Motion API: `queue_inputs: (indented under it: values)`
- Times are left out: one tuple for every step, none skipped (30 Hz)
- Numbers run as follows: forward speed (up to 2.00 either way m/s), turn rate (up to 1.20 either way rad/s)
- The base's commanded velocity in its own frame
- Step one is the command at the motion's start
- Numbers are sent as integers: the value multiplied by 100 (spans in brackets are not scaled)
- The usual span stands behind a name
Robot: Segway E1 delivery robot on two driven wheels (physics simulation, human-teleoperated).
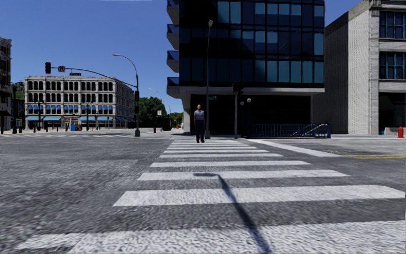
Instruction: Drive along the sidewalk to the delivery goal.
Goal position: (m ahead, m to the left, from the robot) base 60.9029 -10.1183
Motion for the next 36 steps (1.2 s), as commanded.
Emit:
queue_inputs:
  values:
    - [159,35]
    - [159,35]
    - [159,35]
    - [159,35]
    - [159,31]
    - [159,12]
    - [159,0]
    - [159,0]
    - [159,0]
    - [159,0]
    - [159,0]
    - [159,0]
    - [159,0]
    - [159,0]
    - [159,0]
    - [158,0]
    - [158,0]
    - [158,0]
    - [173,0]
    - [200,0]
    - [200,0]
    - [200,0]
    - [200,0]
    - [200,4]
    - [200,17]
    - [200,20]
    - [200,20]
    - [200,20]
    - [200,20]
    - [200,21]
    - [200,21]
    - [200,21]
    - [200,23]
    - [200,24]
    - [200,25]
    - [200,25]
